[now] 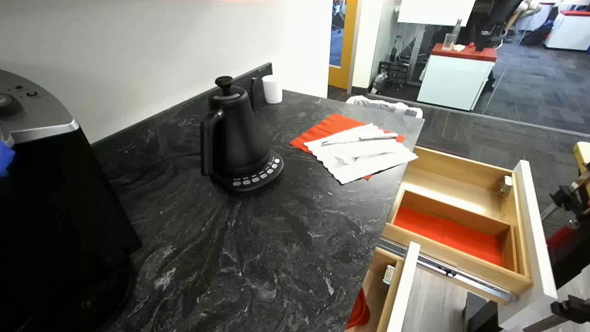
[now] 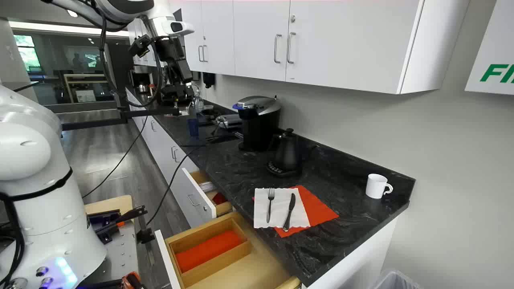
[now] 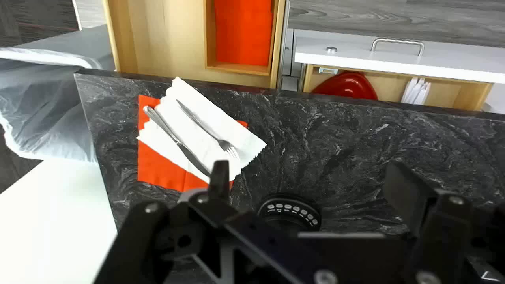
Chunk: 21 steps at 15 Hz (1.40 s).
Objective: Put the fork and knife in the left segment of the open drawer
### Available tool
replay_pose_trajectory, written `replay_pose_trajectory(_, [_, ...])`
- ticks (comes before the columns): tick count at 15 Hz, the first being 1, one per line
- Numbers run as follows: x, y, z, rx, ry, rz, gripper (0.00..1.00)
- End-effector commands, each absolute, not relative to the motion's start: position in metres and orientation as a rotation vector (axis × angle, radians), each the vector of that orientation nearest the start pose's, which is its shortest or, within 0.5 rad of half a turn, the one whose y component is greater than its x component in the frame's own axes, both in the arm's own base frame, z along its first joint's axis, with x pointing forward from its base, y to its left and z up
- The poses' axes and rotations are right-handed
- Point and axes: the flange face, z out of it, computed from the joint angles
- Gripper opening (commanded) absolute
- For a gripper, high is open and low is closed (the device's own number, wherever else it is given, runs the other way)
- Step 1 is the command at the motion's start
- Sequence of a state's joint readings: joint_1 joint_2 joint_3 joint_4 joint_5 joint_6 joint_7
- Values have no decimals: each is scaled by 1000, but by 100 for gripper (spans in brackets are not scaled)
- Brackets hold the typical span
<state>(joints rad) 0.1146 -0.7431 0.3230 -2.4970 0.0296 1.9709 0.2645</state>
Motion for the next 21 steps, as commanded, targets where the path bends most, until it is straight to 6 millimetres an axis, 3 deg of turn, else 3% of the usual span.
replay_pose_trajectory(1, [316, 167, 533, -3235, -168, -388, 100])
replay_pose_trajectory(16, [316, 167, 533, -3235, -168, -388, 100])
replay_pose_trajectory(21, [331, 176, 526, -3221, -231, -397, 100])
